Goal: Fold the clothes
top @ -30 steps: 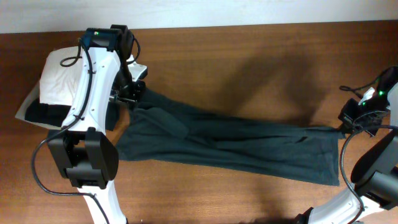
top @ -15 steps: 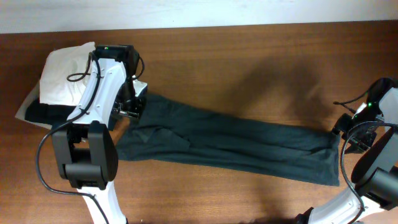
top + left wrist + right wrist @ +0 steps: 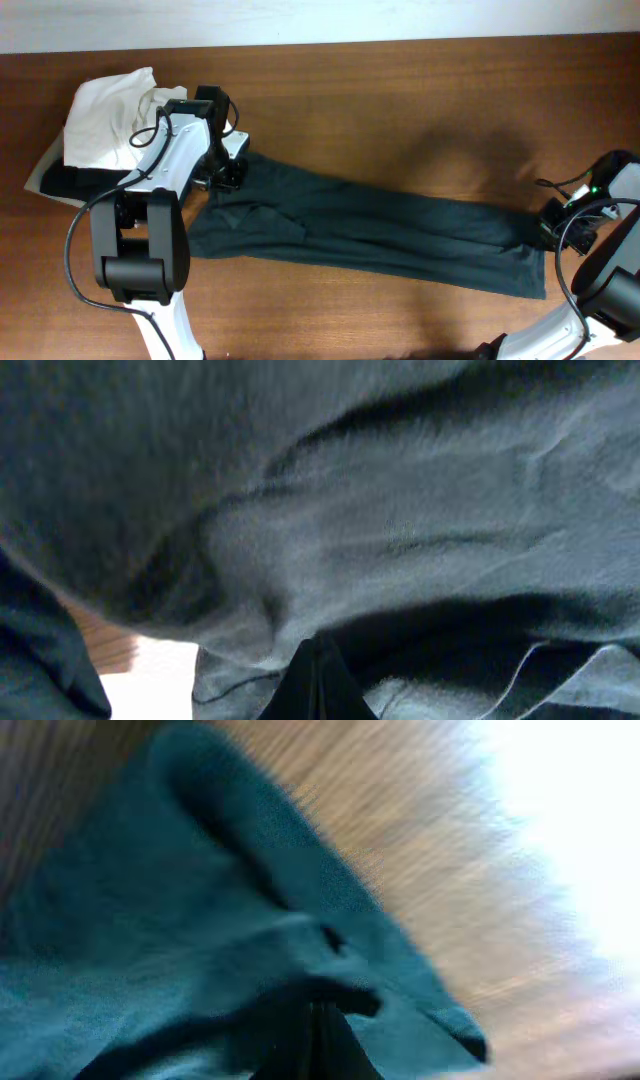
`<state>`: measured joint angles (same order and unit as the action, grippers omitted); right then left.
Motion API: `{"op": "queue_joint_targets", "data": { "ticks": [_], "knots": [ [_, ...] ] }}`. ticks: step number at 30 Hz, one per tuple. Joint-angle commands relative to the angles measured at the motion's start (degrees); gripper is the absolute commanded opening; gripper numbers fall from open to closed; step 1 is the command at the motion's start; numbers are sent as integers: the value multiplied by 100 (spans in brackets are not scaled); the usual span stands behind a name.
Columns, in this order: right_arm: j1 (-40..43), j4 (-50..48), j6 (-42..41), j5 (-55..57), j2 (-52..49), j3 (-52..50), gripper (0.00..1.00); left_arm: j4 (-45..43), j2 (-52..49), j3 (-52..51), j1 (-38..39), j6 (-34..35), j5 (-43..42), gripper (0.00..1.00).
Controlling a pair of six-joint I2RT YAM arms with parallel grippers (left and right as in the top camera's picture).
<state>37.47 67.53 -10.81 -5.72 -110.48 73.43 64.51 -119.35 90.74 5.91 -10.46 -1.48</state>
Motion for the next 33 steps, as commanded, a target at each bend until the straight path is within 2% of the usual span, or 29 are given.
{"op": "queue_joint_targets", "data": {
  "ticks": [1,3,4,5,6,8,10,12,13,15,19,20,21,26,29,30,31,33],
  "knots": [
    [393,173,-219,396,52,562,4,181,142,-4,-166,-116,291,0],
    [610,142,-291,354,50,640,7,219,153,-2,-302,-114,269,1],
    [649,144,-302,223,50,640,31,219,164,13,-326,-114,221,0],
    [647,142,-302,122,50,640,69,219,179,55,-343,-116,118,3],
    [643,136,-302,125,50,640,75,223,201,107,-345,-116,15,17],
    [643,125,-299,125,50,640,78,341,278,236,-345,-116,-157,37],
    [643,7,-299,122,50,634,80,411,398,313,-345,-118,-396,45],
    [643,-210,-179,-114,50,586,80,177,501,317,-345,-118,-1021,56],
    [643,-293,-22,-380,50,549,80,-4,494,304,-345,-118,-1132,57],
    [643,-400,157,-817,50,435,80,-466,494,203,-345,-118,-1318,56],
    [643,-396,153,-828,50,424,79,-1189,203,103,-330,-120,-1375,11],
    [643,-391,151,-828,50,424,79,-1274,79,101,-332,-120,-1375,4],
    [643,-389,151,-828,50,424,79,-1362,-68,103,-339,-118,-1327,0],
    [643,-400,129,-828,50,424,78,-1775,-494,188,-352,-118,-643,1],
    [643,-481,133,-828,50,424,79,-1364,-481,870,-352,-114,-616,11],
    [643,-505,138,-820,50,424,83,-955,-459,1381,-352,-116,-616,30],
    [647,-538,140,-713,50,424,84,-575,-459,1823,-352,-116,-619,34],
    [647,-372,131,-315,50,413,85,264,-459,2465,-306,-116,-719,34]
  ]
}}
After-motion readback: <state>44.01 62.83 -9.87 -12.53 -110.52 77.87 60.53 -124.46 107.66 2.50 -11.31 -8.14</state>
